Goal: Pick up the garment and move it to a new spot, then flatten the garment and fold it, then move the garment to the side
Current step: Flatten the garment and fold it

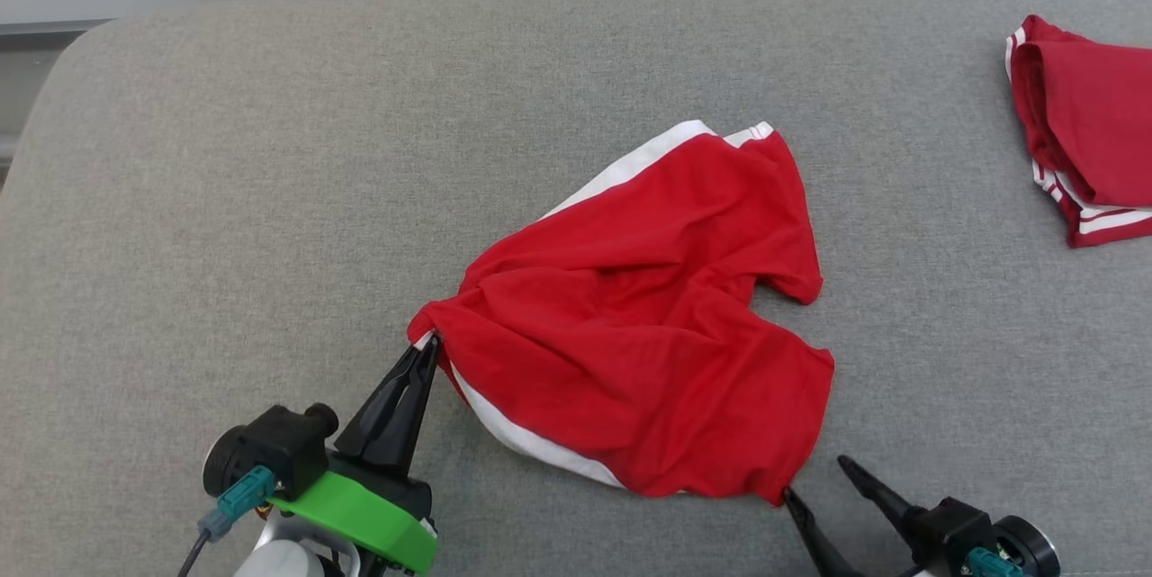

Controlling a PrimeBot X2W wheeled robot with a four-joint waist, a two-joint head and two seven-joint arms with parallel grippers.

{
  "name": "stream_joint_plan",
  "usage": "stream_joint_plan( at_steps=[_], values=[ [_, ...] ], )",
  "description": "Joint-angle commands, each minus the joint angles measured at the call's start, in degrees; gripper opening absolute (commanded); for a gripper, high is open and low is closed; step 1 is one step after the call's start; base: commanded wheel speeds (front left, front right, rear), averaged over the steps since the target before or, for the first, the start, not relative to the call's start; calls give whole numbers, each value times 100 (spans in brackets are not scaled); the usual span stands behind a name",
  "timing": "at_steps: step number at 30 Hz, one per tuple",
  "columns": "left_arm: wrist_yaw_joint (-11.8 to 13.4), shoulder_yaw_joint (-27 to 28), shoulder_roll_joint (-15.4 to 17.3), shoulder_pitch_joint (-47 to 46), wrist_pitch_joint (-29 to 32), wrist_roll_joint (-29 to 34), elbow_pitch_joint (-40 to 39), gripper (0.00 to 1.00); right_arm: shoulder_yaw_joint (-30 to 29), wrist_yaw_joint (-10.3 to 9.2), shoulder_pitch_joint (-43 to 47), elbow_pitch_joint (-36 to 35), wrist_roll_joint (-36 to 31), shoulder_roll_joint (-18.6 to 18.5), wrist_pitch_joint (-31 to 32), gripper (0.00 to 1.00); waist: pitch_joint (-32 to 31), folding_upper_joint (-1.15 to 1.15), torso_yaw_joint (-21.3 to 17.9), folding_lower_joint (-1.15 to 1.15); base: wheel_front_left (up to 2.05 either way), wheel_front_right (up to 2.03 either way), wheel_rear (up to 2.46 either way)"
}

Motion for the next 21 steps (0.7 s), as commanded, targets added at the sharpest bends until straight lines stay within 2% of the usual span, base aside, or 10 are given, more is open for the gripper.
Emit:
stream_joint_plan(
  at_steps=[1,5,13,14,15,16,21],
  values=[
    [-16,16,-8,-65,-16,34,-14,0,176,-5,-74,1,137,-157,3,100,41,0,21,0,0,0,0],
    [-16,-23,-16,-137,-16,55,-16,0,527,-6,-216,-135,583,-385,2,100,106,0,47,0,0,0,0],
    [-16,-110,38,-214,-16,59,-35,0,934,-6,-629,-248,1162,-352,3,100,168,0,130,0,0,0,0],
    [-16,-104,48,-227,-16,74,-34,0,968,-6,-692,-205,1226,-329,3,51,174,0,144,0,0,0,0],
    [-16,-94,49,-238,-16,80,-44,0,985,-6,-748,-175,1283,-312,3,38,177,0,153,0,0,0,0],
    [-16,-86,47,-248,-16,83,-55,0,995,-6,-812,-145,1354,-297,3,0,180,0,161,0,0,0,0],
    [-16,-34,77,-307,-16,187,-97,0,942,-6,-1048,142,1216,-403,3,0,189,0,172,0,0,0,0]
  ],
)
